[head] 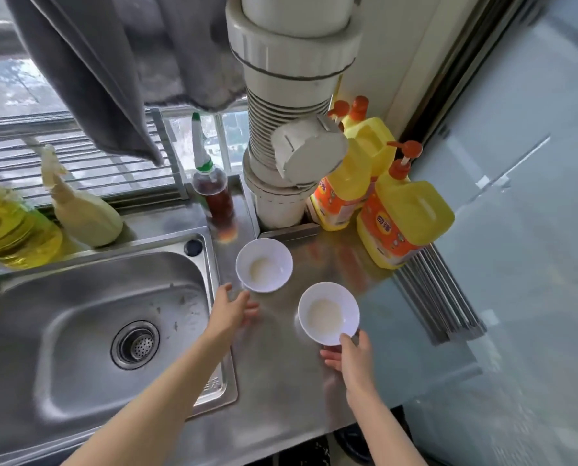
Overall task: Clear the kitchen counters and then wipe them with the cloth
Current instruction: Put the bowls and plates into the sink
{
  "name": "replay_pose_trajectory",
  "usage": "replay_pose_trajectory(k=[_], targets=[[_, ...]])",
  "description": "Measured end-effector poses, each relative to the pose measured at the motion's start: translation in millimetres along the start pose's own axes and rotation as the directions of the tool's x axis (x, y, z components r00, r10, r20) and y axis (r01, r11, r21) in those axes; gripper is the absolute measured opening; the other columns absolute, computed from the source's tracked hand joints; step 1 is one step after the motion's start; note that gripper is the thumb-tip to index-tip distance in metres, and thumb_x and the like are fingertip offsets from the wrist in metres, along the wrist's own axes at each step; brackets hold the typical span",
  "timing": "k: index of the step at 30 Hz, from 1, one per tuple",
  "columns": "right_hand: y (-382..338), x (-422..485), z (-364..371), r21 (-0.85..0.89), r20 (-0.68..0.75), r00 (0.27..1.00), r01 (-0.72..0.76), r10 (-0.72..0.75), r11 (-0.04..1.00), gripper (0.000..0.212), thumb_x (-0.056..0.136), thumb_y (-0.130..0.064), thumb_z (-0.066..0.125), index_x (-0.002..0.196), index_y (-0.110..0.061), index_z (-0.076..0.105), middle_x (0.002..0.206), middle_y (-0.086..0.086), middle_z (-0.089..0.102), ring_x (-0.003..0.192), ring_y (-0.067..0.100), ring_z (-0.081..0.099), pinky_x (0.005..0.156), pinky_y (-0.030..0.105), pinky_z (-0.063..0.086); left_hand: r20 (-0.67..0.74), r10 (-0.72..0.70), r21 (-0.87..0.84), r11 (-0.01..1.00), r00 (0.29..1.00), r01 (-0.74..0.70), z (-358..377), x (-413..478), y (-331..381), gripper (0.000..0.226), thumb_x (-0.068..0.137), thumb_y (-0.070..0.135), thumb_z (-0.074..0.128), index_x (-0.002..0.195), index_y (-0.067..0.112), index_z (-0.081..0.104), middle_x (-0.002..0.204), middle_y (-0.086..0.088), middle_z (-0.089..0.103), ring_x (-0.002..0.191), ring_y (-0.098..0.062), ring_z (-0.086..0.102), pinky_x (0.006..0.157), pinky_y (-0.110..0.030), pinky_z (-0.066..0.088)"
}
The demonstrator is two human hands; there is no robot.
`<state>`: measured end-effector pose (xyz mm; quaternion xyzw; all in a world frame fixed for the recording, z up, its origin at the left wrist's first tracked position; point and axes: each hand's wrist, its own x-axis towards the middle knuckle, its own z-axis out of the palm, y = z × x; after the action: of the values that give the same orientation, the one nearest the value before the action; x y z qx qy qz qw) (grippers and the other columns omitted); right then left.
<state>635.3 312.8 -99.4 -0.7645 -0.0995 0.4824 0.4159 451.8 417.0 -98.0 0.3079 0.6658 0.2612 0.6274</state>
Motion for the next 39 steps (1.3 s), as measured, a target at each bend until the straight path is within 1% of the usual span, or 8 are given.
replay_pose_trajectory(k=[5, 13, 19, 23, 25, 28, 31, 39], targets=[[-11.7, 10.2, -6.0, -0.092, 0.071, 0.996, 0.059, -0.052, 0.994, 0.022, 0.092, -0.007, 0.044, 0.103, -0.026, 0.045, 0.08, 0.015, 0.067, 0.064, 0.025, 0.065, 0.06, 0.032, 0.053, -0.02, -0.071, -0.136, 0.988, 0.997, 0.068, 16.1, 10.2, 7.6, 0.044, 0.097, 0.022, 0.044, 0.137, 0.017, 0.027, 0.088, -0.015, 0.064, 0.057, -0.018, 0.062, 0.043, -0.018, 0.042], [-34.9, 23.5, -10.9, -0.142, 0.173, 0.979, 0.133, -0.108, 0.981, 0.03, 0.093, -0.007, 0.046, 0.118, -0.023, 0.042, 0.082, 0.008, 0.066, 0.063, 0.025, 0.064, 0.056, 0.03, 0.052, -0.11, -0.075, -0.25, 0.967, 0.991, 0.046, 20.8, 6.5, 5.7, 0.036, 0.093, 0.01, 0.041, 0.128, 0.017, 0.037, 0.081, -0.011, 0.065, 0.049, -0.011, 0.065, 0.046, -0.019, 0.044], [-51.2, 16.2, 19.4, -0.214, 0.315, 0.934, 0.246, -0.171, 0.945, 0.036, 0.093, -0.006, 0.045, 0.129, -0.013, 0.041, 0.081, 0.007, 0.065, 0.063, 0.028, 0.062, 0.054, 0.028, 0.051, -0.248, -0.068, -0.335, 0.942, 0.966, -0.02, -36.7, -12.2, -9.7, 0.031, 0.095, 0.013, 0.042, 0.125, 0.018, 0.039, 0.087, -0.01, 0.066, 0.055, -0.012, 0.067, 0.05, -0.021, 0.05], [-54.1, -2.9, 66.3, -0.241, 0.432, 0.876, 0.341, -0.214, 0.909, 0.027, 0.091, -0.005, 0.047, 0.118, -0.009, 0.05, 0.077, 0.005, 0.066, 0.063, 0.028, 0.064, 0.063, 0.045, 0.054, -0.356, -0.084, -0.317, 0.948, 0.931, -0.036, -98.1, -22.8, -29.6, 0.031, 0.093, 0.014, 0.042, 0.123, 0.014, 0.041, 0.086, -0.013, 0.07, 0.063, -0.015, 0.068, 0.064, -0.028, 0.051], [-51.5, -16.9, 94.2, -0.231, 0.485, 0.851, 0.346, -0.2, 0.909, 0.021, 0.091, -0.003, 0.047, 0.109, -0.012, 0.052, 0.076, 0.005, 0.064, 0.056, 0.019, 0.063, 0.058, 0.04, 0.054, -0.406, -0.1, -0.297, 0.954, 0.908, -0.028, -128.5, -25.0, -42.6, 0.032, 0.091, 0.012, 0.04, 0.123, 0.014, 0.042, 0.084, -0.013, 0.069, 0.063, -0.015, 0.067, 0.064, -0.029, 0.049], [-40.8, -38.2, 138.8, -0.212, 0.551, 0.821, 0.312, -0.15, 0.926, 0.021, 0.091, 0.0, 0.044, 0.099, -0.018, 0.051, 0.074, 0.004, 0.062, 0.046, 0.005, 0.059, 0.046, 0.025, 0.051, -0.443, -0.152, -0.288, 0.957, 0.884, 0.021, -171.9, -23.7, -64.5, 0.034, 0.09, 0.01, 0.038, 0.124, 0.016, 0.039, 0.08, -0.012, 0.068, 0.062, -0.016, 0.066, 0.063, -0.028, 0.047], [-21.9, -51.1, 180.5, -0.213, 0.562, 0.824, 0.226, -0.07, 0.951, 0.021, 0.091, 0.001, 0.042, 0.105, -0.011, 0.053, 0.079, 0.01, 0.062, 0.046, 0.008, 0.061, 0.045, 0.024, 0.051, -0.409, -0.222, -0.281, 0.954, 0.885, 0.109, -206.3, -11.1, -85.0, 0.039, 0.092, 0.009, 0.036, 0.13, 0.015, 0.033, 0.076, -0.013, 0.066, 0.064, -0.019, 0.063, 0.057, -0.026, 0.044], [52.7, -45.4, 270.9, -0.186, 0.32, 0.94, -0.057, 0.115, 0.981, 0.03, 0.094, -0.003, 0.038, 0.122, -0.008, 0.047, 0.093, 0.016, 0.064, 0.064, 0.028, 0.067, 0.047, 0.025, 0.051, -0.256, -0.203, -0.065, 0.979, 0.945, 0.192, -244.1, 63.8, -114.5, 0.041, 0.093, 0.002, 0.036, 0.129, 0.022, 0.035, 0.1, -0.014, 0.059, 0.039, -0.005, 0.057, 0.037, -0.015, 0.036]])
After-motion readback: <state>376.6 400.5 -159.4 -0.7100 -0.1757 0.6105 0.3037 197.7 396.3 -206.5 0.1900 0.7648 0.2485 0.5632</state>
